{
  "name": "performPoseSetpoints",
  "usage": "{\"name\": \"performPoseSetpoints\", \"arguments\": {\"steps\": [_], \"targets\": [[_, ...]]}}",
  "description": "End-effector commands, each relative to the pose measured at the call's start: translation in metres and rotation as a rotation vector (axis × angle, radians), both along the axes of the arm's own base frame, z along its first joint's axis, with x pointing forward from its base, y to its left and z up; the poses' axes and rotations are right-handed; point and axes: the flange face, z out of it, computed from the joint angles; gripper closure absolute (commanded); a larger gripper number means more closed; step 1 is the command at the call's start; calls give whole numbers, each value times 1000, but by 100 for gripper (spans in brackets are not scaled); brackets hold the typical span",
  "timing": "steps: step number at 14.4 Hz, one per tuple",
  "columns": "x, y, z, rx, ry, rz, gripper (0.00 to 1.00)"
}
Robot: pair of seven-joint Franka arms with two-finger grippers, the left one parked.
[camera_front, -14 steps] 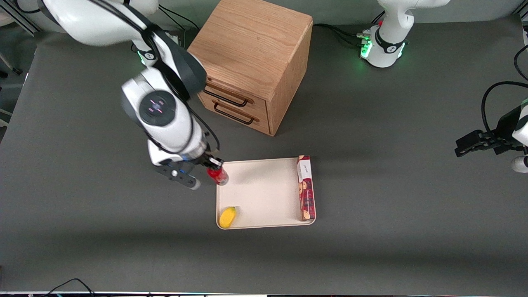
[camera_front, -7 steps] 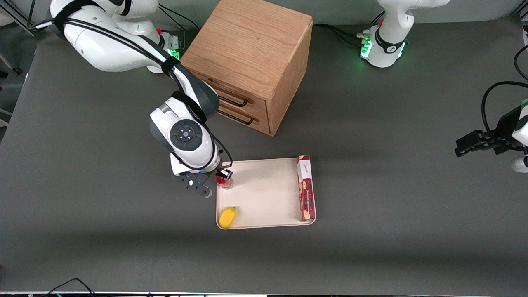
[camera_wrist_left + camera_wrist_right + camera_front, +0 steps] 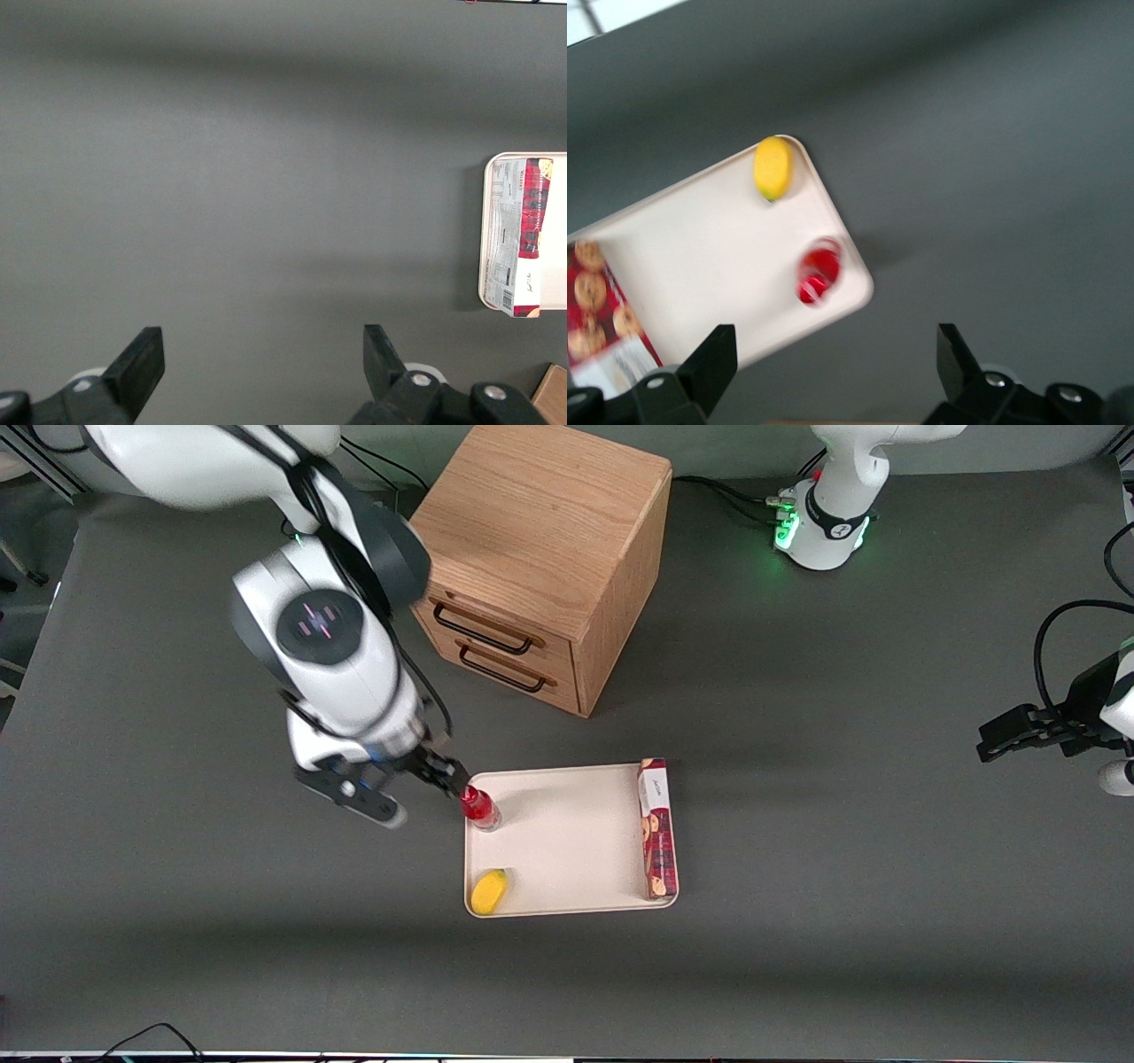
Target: Place coke bottle on tray
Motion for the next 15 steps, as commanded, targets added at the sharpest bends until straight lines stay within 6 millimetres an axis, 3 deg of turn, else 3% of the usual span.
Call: {"name": "performPoseSetpoints", "arguments": {"steps": [1,2,4,5,7,8,10,15], "targets": [[-42,-58,96,-5,47,171,0],[-51,-95,116,-13,81,190,0],[-61,-169,130,31,130,230,0],[-66,-204,124,36,147,253,0],[-73,-251,100,34,121,288,0],[-78,-265,80,34,98,281,0],[-89,-271,55,54,27,272,0],[-69,-268,72,73,27,258,0]]}}
